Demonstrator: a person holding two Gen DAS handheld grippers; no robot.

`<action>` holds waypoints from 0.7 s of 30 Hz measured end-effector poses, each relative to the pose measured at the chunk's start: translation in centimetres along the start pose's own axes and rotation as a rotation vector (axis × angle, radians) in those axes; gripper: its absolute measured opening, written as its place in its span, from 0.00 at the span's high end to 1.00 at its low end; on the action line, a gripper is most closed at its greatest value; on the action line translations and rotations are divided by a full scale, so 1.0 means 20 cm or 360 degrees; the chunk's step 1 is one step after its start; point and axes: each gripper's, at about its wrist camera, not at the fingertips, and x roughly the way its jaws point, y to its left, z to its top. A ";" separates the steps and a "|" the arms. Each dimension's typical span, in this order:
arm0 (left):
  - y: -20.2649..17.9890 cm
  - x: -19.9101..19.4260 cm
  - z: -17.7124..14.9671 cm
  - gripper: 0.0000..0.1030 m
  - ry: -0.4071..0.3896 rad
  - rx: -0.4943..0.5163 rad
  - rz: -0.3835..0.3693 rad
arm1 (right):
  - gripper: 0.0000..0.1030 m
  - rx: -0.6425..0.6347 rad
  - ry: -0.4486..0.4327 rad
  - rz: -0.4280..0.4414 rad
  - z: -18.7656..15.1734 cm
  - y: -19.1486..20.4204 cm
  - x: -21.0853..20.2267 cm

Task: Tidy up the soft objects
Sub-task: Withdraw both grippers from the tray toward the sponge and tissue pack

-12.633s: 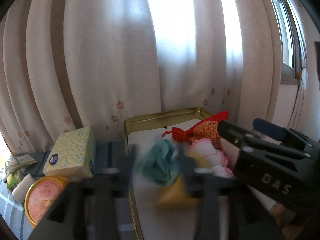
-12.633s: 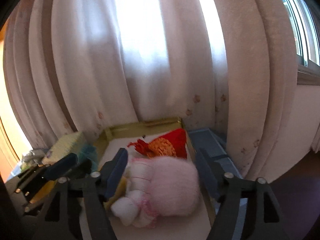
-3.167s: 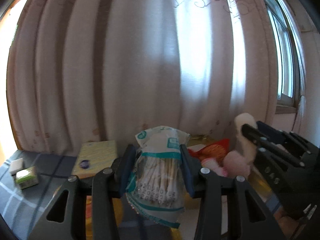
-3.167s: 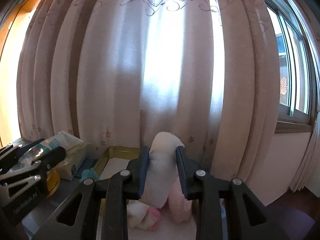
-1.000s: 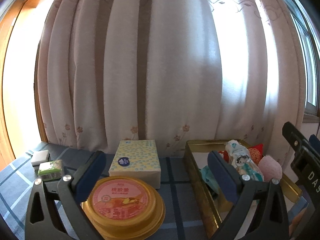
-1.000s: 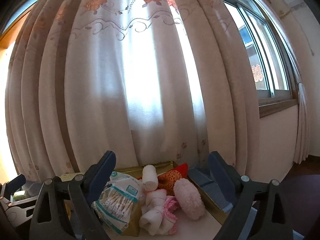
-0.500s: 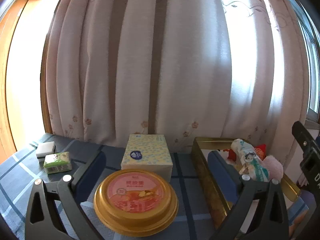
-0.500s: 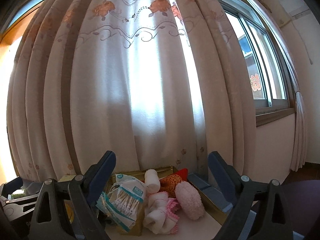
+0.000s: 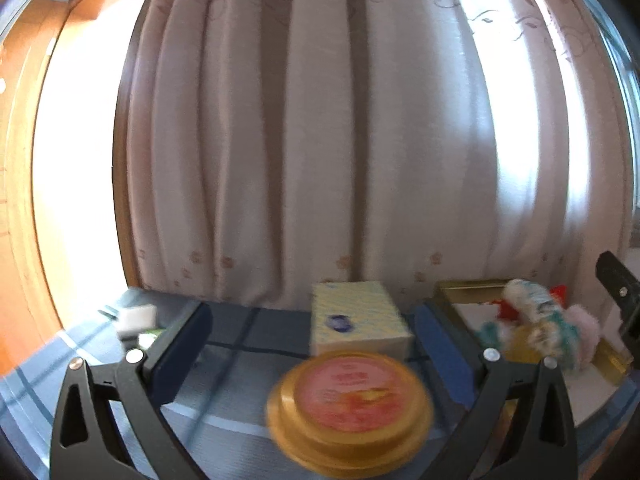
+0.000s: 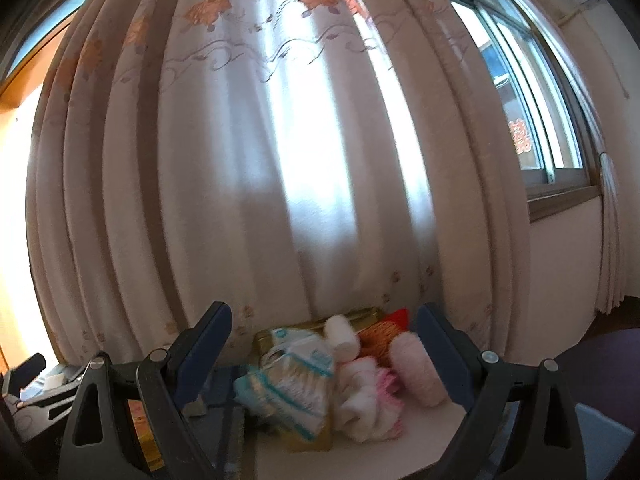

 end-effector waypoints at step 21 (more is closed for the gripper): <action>0.51 0.05 0.01 0.01 0.0016 -0.0085 0.0160 | 0.08 -0.0115 0.0168 0.0233 -0.12 0.52 -0.01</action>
